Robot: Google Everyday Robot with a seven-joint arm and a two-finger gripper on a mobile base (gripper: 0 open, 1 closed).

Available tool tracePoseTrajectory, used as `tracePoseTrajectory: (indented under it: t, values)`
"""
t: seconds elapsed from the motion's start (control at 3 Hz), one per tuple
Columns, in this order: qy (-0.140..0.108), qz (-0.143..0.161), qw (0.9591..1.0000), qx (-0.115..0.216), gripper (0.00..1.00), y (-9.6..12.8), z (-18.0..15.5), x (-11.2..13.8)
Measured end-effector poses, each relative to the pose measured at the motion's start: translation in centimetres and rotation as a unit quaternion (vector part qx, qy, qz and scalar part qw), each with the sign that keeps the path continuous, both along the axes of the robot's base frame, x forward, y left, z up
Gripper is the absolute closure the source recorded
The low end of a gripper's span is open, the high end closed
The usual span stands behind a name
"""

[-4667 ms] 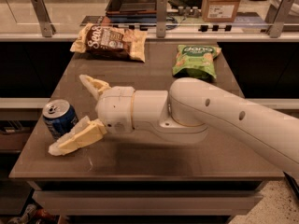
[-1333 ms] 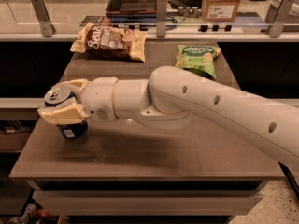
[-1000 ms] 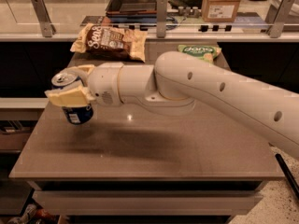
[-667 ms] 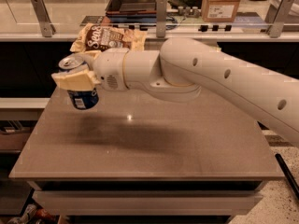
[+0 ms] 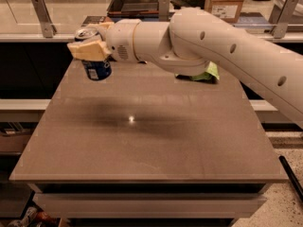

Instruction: Move pepsi can near brown chip bag

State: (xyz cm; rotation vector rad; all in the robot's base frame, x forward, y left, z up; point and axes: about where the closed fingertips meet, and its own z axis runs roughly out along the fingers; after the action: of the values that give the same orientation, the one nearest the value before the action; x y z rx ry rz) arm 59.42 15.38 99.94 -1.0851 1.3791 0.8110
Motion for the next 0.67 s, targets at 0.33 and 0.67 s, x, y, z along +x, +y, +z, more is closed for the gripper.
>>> tracePoseTrajectory:
  t: [0.33, 0.67]
  values:
    - [-0.019, -0.027, 0.9993, -0.017, 1.0, -0.3, 0.5, 4.0]
    - [-0.035, -0.035, 0.9987, -0.014, 1.0, -0.1, 0.3, 7.5]
